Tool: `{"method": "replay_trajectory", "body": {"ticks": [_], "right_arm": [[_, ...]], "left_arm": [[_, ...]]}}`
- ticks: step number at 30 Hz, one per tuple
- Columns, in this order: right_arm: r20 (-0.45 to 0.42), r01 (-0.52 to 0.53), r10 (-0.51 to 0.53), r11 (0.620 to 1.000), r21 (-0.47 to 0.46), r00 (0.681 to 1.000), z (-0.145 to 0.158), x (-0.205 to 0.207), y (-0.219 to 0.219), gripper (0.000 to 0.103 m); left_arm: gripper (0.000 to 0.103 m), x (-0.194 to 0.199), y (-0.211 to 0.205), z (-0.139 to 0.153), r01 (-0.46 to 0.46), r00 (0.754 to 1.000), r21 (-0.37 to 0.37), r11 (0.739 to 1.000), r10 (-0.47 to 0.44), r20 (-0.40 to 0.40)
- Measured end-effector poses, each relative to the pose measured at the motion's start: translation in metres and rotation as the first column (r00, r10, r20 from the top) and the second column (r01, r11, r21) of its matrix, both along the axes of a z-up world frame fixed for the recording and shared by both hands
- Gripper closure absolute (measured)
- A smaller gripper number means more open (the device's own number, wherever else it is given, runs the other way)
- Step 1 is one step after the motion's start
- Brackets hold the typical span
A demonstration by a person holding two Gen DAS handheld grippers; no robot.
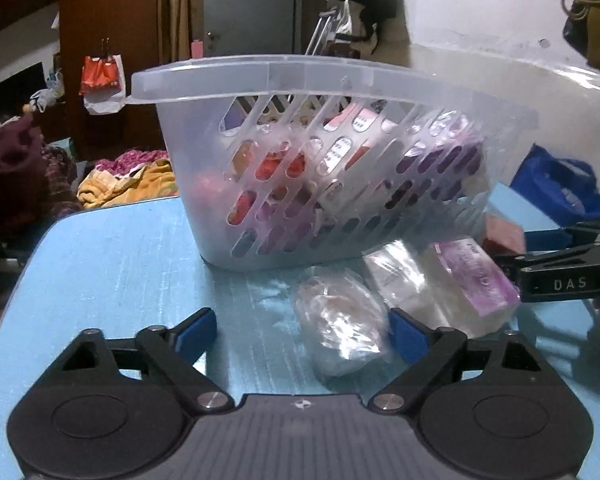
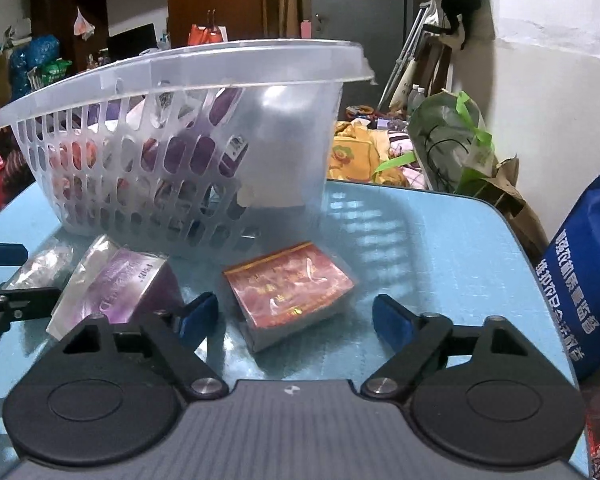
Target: Organize objects
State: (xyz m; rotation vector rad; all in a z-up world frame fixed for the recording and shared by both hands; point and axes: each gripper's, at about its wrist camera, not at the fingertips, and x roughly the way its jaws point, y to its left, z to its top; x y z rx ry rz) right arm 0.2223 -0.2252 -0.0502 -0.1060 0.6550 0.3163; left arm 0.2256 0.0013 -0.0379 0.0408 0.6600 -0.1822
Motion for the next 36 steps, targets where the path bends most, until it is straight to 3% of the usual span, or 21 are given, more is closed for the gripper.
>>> {"method": "replay_trajectory", "body": {"ticks": [2,3,5,6,11,19,22,24,27,31,33,36], "right_arm": [[0.002,-0.005,0.005,1.000,-0.001,1.000,0.000,0.004,0.001,0.020],[0.005,-0.009,0.009,1.000,0.002,1.000,0.000,0.006,0.001,0.028],[0.015,-0.004,0.004,1.000,0.002,1.000,0.000,0.004,0.000,0.030],[0.017,-0.003,0.003,1.000,0.001,1.000,0.000,0.003,0.001,0.030],[0.034,0.007,-0.007,1.000,0.000,0.999,0.001,-0.003,0.002,0.031],[0.114,0.049,-0.048,0.999,-0.001,0.992,0.007,-0.021,0.003,0.032],[0.150,0.032,-0.035,0.999,0.020,0.988,0.010,-0.034,0.002,0.032],[0.203,0.018,-0.029,0.999,0.051,0.979,0.014,-0.051,-0.003,0.032],[0.373,-0.031,-0.016,0.992,0.119,0.928,0.024,-0.097,-0.015,0.032],[0.468,-0.132,0.022,0.970,0.204,0.883,0.057,-0.119,-0.020,0.032],[0.505,-0.165,0.048,0.968,0.191,0.862,0.083,-0.111,-0.012,0.032],[0.516,-0.236,0.114,0.955,0.178,0.849,0.120,-0.079,0.002,0.032]], "left_arm": [[0.028,0.000,-0.003,0.001,-0.006,1.000,0.027,1.000,0.005,0.009],[0.033,-0.002,-0.005,0.001,-0.008,1.000,0.046,0.999,0.007,0.018],[0.054,-0.006,-0.006,0.001,0.012,0.999,0.047,0.999,-0.013,0.031],[0.058,-0.007,-0.006,0.002,0.011,0.999,0.047,0.999,-0.012,0.036],[0.058,-0.011,0.002,0.004,0.037,0.998,-0.003,0.999,-0.037,0.044],[0.058,-0.012,-0.002,0.005,0.059,0.997,0.002,0.998,-0.059,0.059],[0.057,-0.022,0.000,0.010,0.077,0.990,-0.015,0.997,-0.074,0.122],[0.058,-0.039,0.005,0.015,0.104,0.976,-0.042,0.994,-0.094,0.194],[0.057,-0.065,0.016,0.023,0.147,0.955,-0.120,0.982,-0.109,0.276],[0.057,-0.080,0.024,0.064,0.191,0.914,-0.200,0.961,-0.100,0.392],[0.057,-0.074,0.023,0.097,0.192,0.890,-0.187,0.963,-0.090,0.447],[0.057,-0.037,0.017,0.138,0.159,0.884,-0.140,0.977,-0.078,0.462]]}}
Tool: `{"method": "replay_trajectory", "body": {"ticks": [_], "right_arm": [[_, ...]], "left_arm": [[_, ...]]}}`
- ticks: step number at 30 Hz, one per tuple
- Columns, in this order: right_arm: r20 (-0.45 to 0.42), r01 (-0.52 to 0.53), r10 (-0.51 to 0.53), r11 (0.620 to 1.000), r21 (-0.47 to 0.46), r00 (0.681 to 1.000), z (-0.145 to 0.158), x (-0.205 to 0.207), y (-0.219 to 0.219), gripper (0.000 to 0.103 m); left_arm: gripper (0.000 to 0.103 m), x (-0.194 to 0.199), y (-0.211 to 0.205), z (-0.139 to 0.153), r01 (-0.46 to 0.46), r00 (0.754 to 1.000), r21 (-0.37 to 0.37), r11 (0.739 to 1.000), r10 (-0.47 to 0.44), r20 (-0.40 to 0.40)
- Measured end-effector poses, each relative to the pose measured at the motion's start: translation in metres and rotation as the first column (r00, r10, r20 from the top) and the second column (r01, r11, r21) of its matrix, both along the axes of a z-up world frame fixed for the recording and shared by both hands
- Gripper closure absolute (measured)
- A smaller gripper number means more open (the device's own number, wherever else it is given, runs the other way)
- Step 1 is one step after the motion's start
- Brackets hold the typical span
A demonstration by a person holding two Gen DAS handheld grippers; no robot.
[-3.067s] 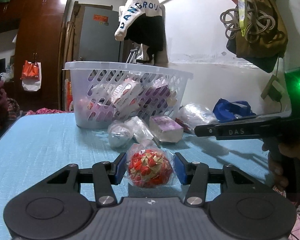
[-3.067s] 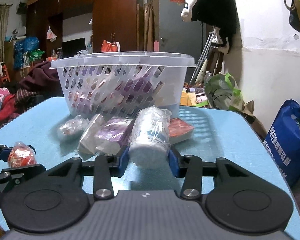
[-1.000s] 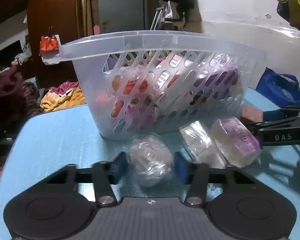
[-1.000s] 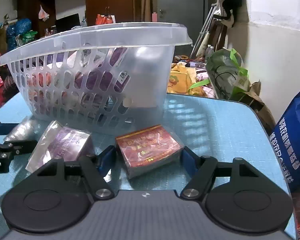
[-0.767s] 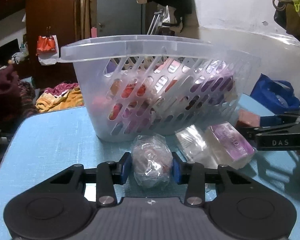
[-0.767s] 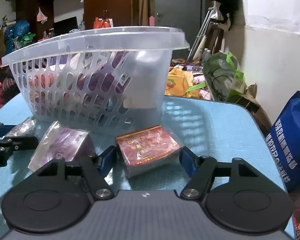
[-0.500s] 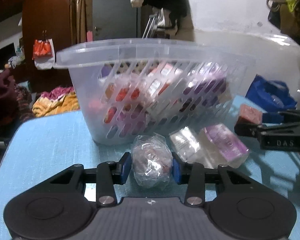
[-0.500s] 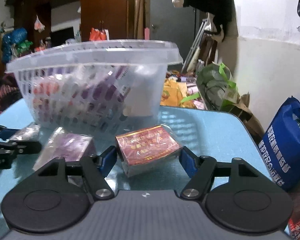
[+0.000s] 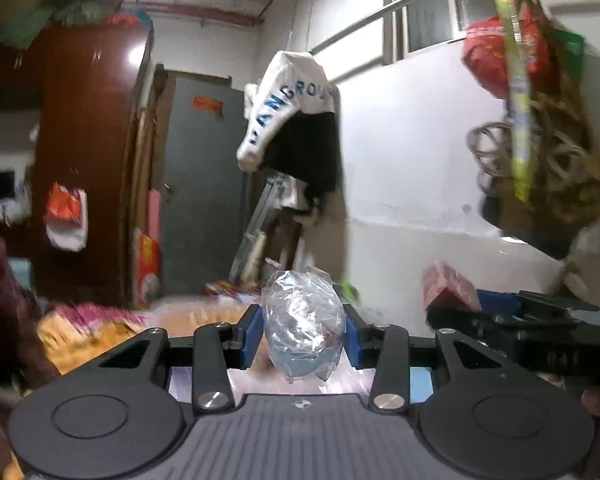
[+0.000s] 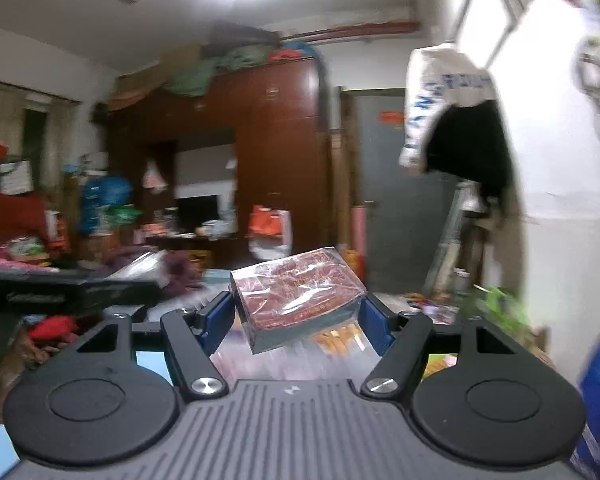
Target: Organize objects
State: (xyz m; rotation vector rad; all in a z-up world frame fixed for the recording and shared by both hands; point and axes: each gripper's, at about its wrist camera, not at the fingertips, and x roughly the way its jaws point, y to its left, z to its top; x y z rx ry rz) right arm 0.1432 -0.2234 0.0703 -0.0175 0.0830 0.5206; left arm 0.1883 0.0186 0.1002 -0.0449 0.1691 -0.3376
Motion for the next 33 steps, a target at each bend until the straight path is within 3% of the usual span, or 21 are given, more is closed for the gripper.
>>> {"method": "replay_trajectory", "body": {"ticks": [4,6,7,8,9,11,14,17,21,23,26,29,33], "right_arm": [[-0.006,0.011,-0.011,0.994,-0.109,1.000,0.022,0.064,0.031,0.032],[-0.010,0.004,-0.005,0.989,-0.149,1.000,0.017,0.086,0.040,0.030],[-0.011,0.005,-0.007,0.986,-0.167,1.000,0.013,0.091,0.042,0.021],[-0.021,0.010,-0.014,0.983,-0.181,1.000,0.010,0.096,0.045,0.012],[-0.022,0.033,-0.038,0.981,-0.191,0.999,0.008,0.099,0.047,0.000],[-0.017,0.056,-0.060,0.984,-0.166,0.998,0.004,0.089,0.039,0.000],[-0.073,0.018,-0.025,0.996,-0.088,0.997,0.002,0.065,0.015,0.000],[-0.121,0.024,-0.029,0.999,-0.041,0.992,-0.016,0.038,-0.010,0.000],[-0.224,0.066,-0.076,0.997,-0.050,0.972,-0.052,0.039,-0.028,0.000],[-0.292,0.081,-0.090,0.996,-0.043,0.952,-0.067,0.045,-0.033,0.000],[-0.351,0.076,-0.079,0.997,-0.023,0.933,-0.077,0.056,-0.039,0.000],[-0.362,0.073,-0.067,0.997,0.004,0.930,-0.079,0.055,-0.042,0.000],[-0.387,0.052,-0.044,0.999,0.010,0.921,-0.087,0.047,-0.045,0.000]], "left_arm": [[0.057,0.073,-0.001,0.008,-0.052,0.990,0.024,0.998,0.055,-0.127],[0.043,0.093,0.002,0.000,-0.044,0.985,0.011,0.999,0.045,-0.169],[0.024,0.099,0.000,-0.005,-0.041,0.982,0.015,0.999,0.043,-0.184],[0.019,0.103,0.000,-0.010,-0.054,0.981,0.027,0.998,0.058,-0.183],[0.019,0.102,0.003,-0.012,-0.088,0.980,0.035,0.996,0.093,-0.173],[0.019,0.092,0.006,-0.013,-0.120,0.981,0.033,0.992,0.124,-0.148],[0.018,0.056,0.017,-0.015,-0.087,0.987,-0.003,0.996,0.085,-0.137],[0.012,0.011,0.012,-0.034,-0.015,0.991,0.042,0.999,0.020,-0.136],[0.013,0.003,-0.014,-0.077,0.032,0.962,0.136,0.990,0.007,-0.274],[0.026,0.014,-0.026,-0.095,0.061,0.933,0.143,0.988,-0.006,-0.359],[0.036,0.032,-0.037,-0.114,0.049,0.899,0.150,0.987,0.022,-0.438],[0.036,0.037,-0.035,-0.124,0.020,0.887,0.112,0.993,0.034,-0.460],[0.036,0.041,-0.053,-0.134,0.014,0.890,0.177,0.984,0.068,-0.450]]}}
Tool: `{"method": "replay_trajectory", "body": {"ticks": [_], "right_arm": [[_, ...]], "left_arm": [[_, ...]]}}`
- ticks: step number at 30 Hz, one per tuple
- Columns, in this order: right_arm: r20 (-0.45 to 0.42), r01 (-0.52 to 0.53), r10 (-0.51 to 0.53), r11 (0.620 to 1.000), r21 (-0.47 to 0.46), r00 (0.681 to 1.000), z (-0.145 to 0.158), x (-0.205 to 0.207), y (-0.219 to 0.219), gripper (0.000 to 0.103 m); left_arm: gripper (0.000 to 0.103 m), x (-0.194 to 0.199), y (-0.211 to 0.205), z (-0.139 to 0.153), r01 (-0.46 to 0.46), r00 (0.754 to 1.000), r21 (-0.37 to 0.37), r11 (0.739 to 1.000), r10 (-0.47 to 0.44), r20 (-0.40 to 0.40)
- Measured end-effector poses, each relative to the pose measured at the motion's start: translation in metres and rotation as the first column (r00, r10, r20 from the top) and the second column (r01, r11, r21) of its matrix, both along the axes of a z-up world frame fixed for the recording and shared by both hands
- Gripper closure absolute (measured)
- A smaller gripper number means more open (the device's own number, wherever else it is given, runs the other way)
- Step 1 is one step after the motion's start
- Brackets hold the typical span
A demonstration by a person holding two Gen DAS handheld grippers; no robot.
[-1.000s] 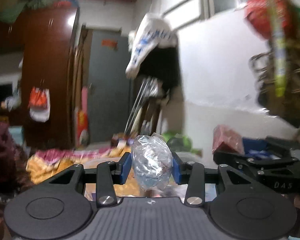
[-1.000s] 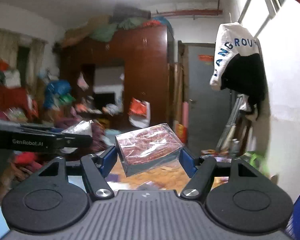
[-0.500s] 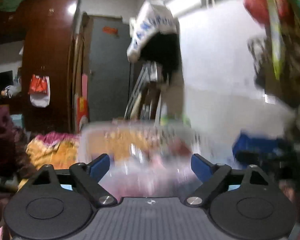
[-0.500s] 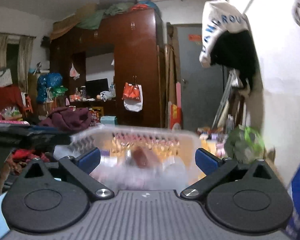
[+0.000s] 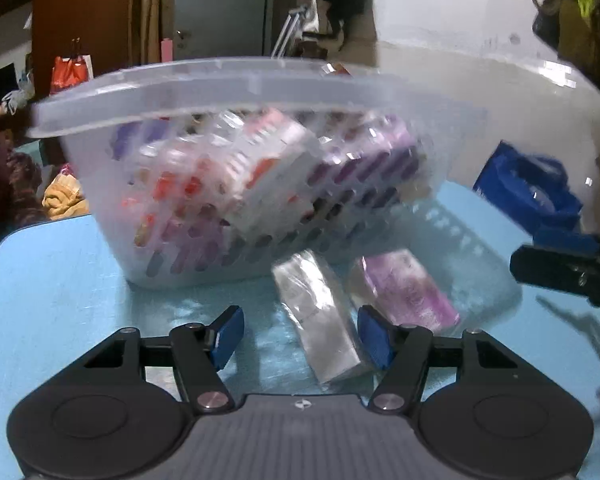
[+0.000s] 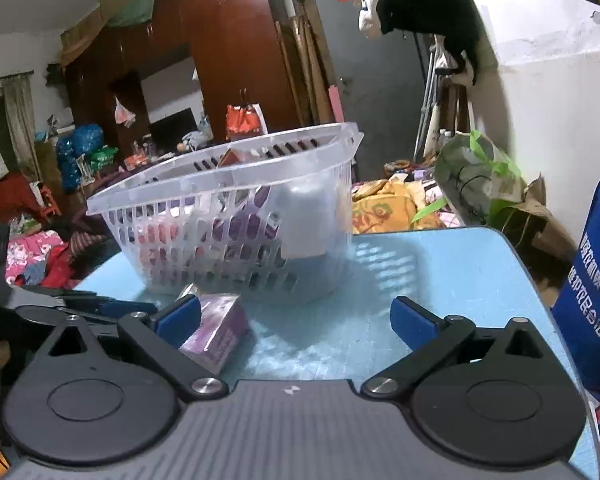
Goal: Organize objects
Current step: 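Grasp the silver packet with the left gripper while the right grasps a purple box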
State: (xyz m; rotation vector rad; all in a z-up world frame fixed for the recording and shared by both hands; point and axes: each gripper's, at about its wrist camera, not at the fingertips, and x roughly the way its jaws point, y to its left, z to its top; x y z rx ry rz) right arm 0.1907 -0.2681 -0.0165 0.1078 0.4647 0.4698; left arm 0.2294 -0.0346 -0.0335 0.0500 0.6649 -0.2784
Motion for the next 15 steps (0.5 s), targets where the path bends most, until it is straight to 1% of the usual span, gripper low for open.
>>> {"method": "replay_trajectory", "body": {"ticks": [1,3,5,7,10,12,13,15], "right_arm": [[0.002,0.001,-0.001,1.000,0.000,1.000,-0.001,-0.003,0.000,0.000],[-0.010,-0.006,0.006,1.000,0.014,1.000,-0.003,-0.002,-0.001,0.000],[-0.024,-0.021,0.021,1.000,0.022,0.999,-0.009,-0.006,0.002,0.000],[-0.031,-0.039,0.039,0.999,-0.001,0.999,-0.011,-0.006,0.010,0.000],[-0.040,-0.074,0.071,0.994,-0.076,0.997,-0.016,-0.006,0.033,0.001],[-0.050,-0.103,0.097,0.985,-0.135,0.994,-0.019,-0.005,0.052,0.006],[-0.058,-0.119,0.112,0.981,-0.154,0.992,-0.021,-0.004,0.060,0.009],[-0.066,-0.136,0.125,0.971,-0.196,0.990,-0.024,-0.001,0.076,0.011]], "left_arm": [[0.036,0.000,-0.005,-0.001,-0.005,1.000,0.029,1.000,0.005,0.011],[0.037,-0.001,-0.004,-0.002,-0.021,1.000,0.029,0.999,0.020,0.016],[0.058,-0.002,0.000,-0.002,-0.041,0.999,0.038,0.998,0.040,0.029],[0.059,-0.005,0.008,-0.001,-0.043,0.999,0.018,0.999,0.042,0.028],[0.059,-0.012,0.027,0.001,-0.066,0.997,0.002,0.998,0.066,0.040],[0.059,-0.018,0.044,0.002,-0.079,0.996,-0.036,0.996,0.081,0.040],[0.059,-0.021,0.048,0.002,-0.082,0.996,-0.047,0.996,0.084,0.043],[0.059,-0.022,0.050,0.003,-0.081,0.996,-0.056,0.995,0.083,0.045]]}}
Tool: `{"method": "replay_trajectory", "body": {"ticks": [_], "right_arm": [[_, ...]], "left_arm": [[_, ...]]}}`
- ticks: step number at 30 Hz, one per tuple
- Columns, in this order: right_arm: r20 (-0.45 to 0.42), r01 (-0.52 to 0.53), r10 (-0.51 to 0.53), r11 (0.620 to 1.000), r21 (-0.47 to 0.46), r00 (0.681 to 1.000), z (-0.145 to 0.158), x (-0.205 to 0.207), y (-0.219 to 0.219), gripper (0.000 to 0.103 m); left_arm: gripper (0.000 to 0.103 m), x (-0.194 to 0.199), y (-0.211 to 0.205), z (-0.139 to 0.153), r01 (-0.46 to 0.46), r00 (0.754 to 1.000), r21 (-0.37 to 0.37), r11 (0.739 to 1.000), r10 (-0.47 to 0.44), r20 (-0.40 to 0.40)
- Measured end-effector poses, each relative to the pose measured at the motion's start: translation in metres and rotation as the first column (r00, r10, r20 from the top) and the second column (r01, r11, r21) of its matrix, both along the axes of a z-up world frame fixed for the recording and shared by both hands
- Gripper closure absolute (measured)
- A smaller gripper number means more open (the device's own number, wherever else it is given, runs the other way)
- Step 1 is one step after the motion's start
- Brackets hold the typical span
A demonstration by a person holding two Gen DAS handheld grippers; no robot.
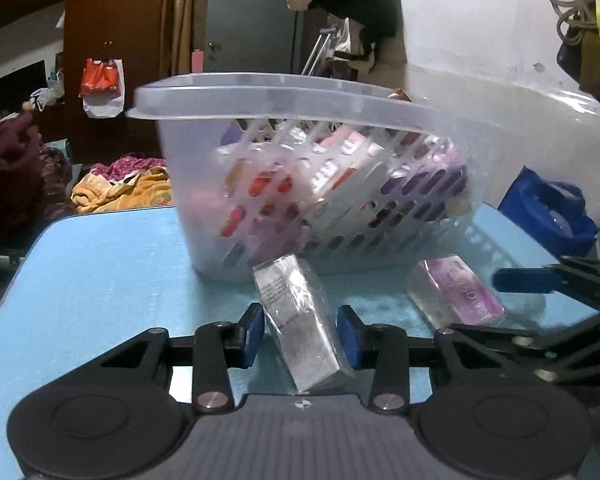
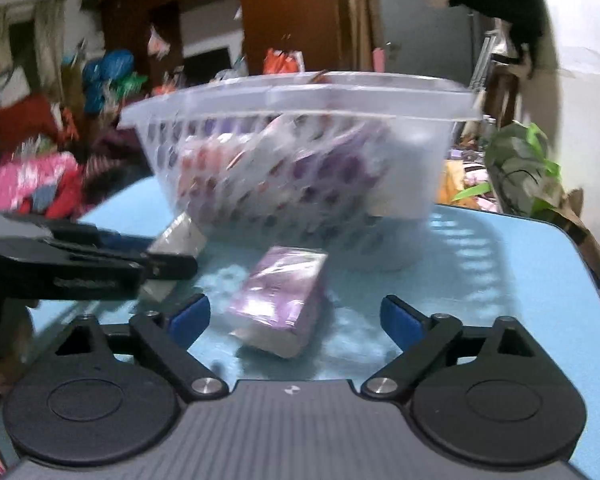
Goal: Organize objects
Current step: 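Grasp the silver packet with the left gripper while the right grasps a purple box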
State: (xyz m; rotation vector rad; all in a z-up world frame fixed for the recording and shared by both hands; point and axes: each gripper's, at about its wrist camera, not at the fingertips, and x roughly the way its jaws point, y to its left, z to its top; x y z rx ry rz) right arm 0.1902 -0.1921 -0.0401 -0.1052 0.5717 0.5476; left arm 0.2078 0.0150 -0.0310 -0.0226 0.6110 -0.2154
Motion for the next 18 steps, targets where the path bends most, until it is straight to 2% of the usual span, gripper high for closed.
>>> {"method": "replay_trajectory", "body": {"ticks": [3,5,6,7,9,14,18], "right_arm": [[0.006,0.004,-0.003,1.000,-0.024,1.000,-0.003,0.004,0.011,0.013],[-0.005,0.004,-0.004,0.999,-0.031,1.000,-0.004,0.007,0.013,0.019],[-0.007,0.011,-0.011,0.999,-0.041,1.000,-0.004,0.008,0.015,0.025],[-0.008,0.019,-0.020,0.998,-0.052,1.000,-0.004,0.009,0.015,0.036],[-0.013,0.020,-0.020,0.998,-0.065,1.000,-0.005,0.009,0.015,0.047],[0.048,0.031,-0.028,0.997,-0.074,0.998,0.000,-0.005,0.004,0.050],[0.102,-0.002,0.002,1.000,0.003,0.995,0.018,-0.034,-0.012,0.051]], "left_arm": [[0.059,-0.002,-0.003,-0.001,0.013,1.000,-0.007,1.000,-0.013,0.003],[0.059,-0.004,-0.004,-0.002,0.021,1.000,-0.014,1.000,-0.021,0.008],[0.059,-0.005,-0.003,-0.002,0.023,1.000,-0.016,1.000,-0.023,0.010],[0.059,-0.006,-0.003,-0.002,0.026,1.000,-0.016,1.000,-0.026,0.011],[0.059,-0.007,-0.004,-0.003,0.033,0.999,-0.028,0.999,-0.033,0.014],[0.059,-0.015,0.003,0.001,0.047,0.997,-0.070,0.996,-0.043,0.056],[0.059,-0.038,0.011,0.016,0.095,0.987,-0.126,0.988,-0.077,0.139]]}}
